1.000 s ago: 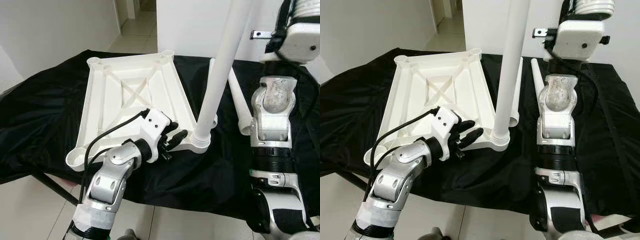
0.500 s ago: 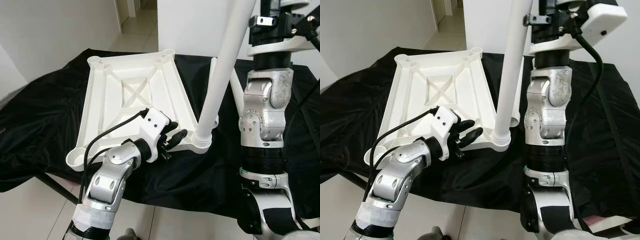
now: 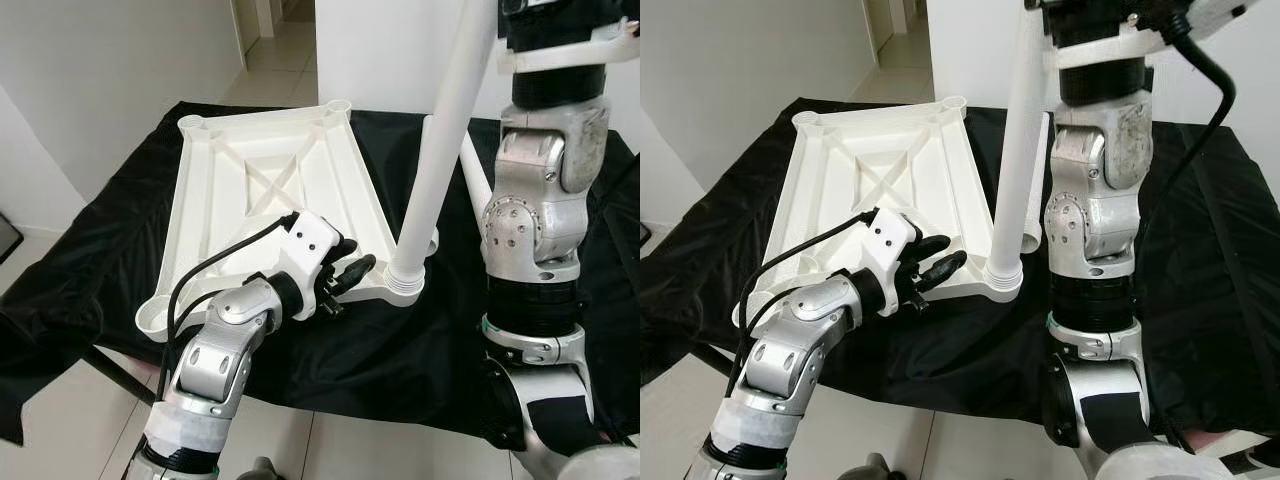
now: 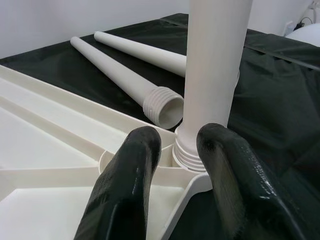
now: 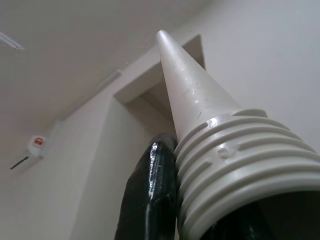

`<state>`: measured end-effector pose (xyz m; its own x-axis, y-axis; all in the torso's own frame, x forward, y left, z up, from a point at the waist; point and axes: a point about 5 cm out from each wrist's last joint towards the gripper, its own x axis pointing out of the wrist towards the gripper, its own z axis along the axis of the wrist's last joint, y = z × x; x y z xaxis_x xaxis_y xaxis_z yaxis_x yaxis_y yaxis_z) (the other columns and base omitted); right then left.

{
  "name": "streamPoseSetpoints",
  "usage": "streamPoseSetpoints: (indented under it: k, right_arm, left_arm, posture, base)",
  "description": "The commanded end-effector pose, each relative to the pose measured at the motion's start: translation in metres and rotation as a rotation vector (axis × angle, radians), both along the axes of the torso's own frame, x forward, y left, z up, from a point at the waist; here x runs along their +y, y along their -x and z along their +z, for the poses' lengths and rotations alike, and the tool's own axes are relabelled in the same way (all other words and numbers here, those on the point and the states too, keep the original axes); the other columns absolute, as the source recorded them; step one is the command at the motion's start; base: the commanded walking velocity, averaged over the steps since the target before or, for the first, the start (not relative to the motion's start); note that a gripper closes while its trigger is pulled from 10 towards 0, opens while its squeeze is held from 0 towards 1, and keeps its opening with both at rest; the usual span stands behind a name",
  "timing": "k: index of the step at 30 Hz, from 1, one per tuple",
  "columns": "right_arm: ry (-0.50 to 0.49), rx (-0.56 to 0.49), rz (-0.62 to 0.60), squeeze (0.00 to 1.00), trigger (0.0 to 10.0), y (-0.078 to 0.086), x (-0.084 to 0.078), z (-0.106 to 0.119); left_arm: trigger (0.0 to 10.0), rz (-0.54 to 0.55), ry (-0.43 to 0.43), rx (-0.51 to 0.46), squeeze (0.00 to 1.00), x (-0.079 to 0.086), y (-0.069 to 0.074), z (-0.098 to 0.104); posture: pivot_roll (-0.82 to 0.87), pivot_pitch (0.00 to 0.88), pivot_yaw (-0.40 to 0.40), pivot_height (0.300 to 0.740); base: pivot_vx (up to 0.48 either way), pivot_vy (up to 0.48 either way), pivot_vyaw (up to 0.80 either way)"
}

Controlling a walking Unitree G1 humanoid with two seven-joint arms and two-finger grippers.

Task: Building children table

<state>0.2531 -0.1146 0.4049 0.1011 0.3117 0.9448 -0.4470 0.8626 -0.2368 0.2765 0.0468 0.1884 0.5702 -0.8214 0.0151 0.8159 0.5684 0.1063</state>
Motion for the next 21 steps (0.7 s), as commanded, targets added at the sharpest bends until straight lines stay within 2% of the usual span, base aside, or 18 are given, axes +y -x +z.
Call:
streamPoseSetpoints:
  k: [1, 2, 4, 5, 6, 7, 8, 9, 15, 20, 21]
  right_arm:
    - [0.045, -0.045, 0.051, 0.0, 10.0, 0.009, 0.009, 0.006]
    - [0.045, -0.045, 0.051, 0.0, 10.0, 0.009, 0.009, 0.006]
    - [0.146, -0.023, 0.065, 0.0, 10.0, 0.008, 0.02, -0.003]
    - [0.146, -0.023, 0.065, 0.0, 10.0, 0.008, 0.02, -0.003]
    - [0.233, 0.03, 0.068, 0.0, 10.0, 0.001, 0.028, -0.015]
    - [0.233, 0.03, 0.068, 0.0, 10.0, 0.001, 0.028, -0.015]
    - [0.272, 0.072, 0.057, 0.0, 10.0, -0.006, 0.031, -0.026]
    - [0.33, 0.168, 0.051, 0.0, 10.0, -0.02, 0.034, -0.047]
    - [0.363, 0.256, 0.057, 0.0, 10.0, -0.032, 0.03, -0.065]
    - [0.452, 0.448, 0.094, 0.0, 10.0, -0.042, 0.03, -0.115]
    - [0.452, 0.448, 0.094, 0.0, 10.0, -0.042, 0.03, -0.115]
  left_arm:
    - [10.0, 0.064, -0.003, 0.003, 0.0, 0.004, -0.005, -0.002]
    - [10.0, 0.064, -0.003, 0.003, 0.0, 0.004, -0.005, -0.002]
    - [10.0, 0.062, -0.002, -0.002, 0.0, 0.003, -0.006, -0.001]
    - [10.0, 0.062, -0.002, -0.002, 0.0, 0.003, -0.006, -0.001]
    - [10.0, 0.062, -0.002, -0.009, 0.0, 0.003, -0.007, 0.0]
    - [10.0, 0.062, -0.002, -0.009, 0.0, 0.003, -0.007, 0.0]
    - [10.0, 0.064, -0.002, -0.014, 0.0, 0.002, -0.007, 0.0]
    - [10.0, 0.073, -0.002, -0.022, 0.0, 0.002, -0.008, 0.001]
    - [10.0, 0.087, 0.001, -0.03, 0.0, 0.004, -0.009, 0.001]
    - [10.0, 0.123, 0.012, -0.036, 0.0, 0.008, -0.01, 0.002]
    - [10.0, 0.123, 0.012, -0.036, 0.0, 0.008, -0.01, 0.002]
  posture:
    - [0.14, 0.008, 0.103, 0.74]
    - [0.14, 0.008, 0.103, 0.74]
    - [0.14, 0.008, 0.101, 0.74]
    - [0.14, 0.008, 0.101, 0.74]
    - [0.14, 0.008, 0.094, 0.74]
    - [0.14, 0.008, 0.094, 0.74]
    - [0.14, 0.01, 0.081, 0.74]
    - [0.14, 0.012, 0.07, 0.74]
    - [0.14, 0.012, 0.055, 0.74]
    - [0.15, 0.021, 0.023, 0.74]
    - [0.15, 0.021, 0.023, 0.74]
  base:
    - [0.0, 0.0, 0.0]
    - [0.0, 0.0, 0.0]
    - [0.0, 0.0, 0.0]
    - [0.0, 0.0, 0.0]
    - [0.0, 0.0, 0.0]
    - [0.0, 0.0, 0.0]
    - [0.0, 0.0, 0.0]
    - [0.0, 0.0, 0.0]
    - [0.0, 0.0, 0.0]
    - [0.0, 0.0, 0.0]
    - [0.0, 0.0, 0.0]
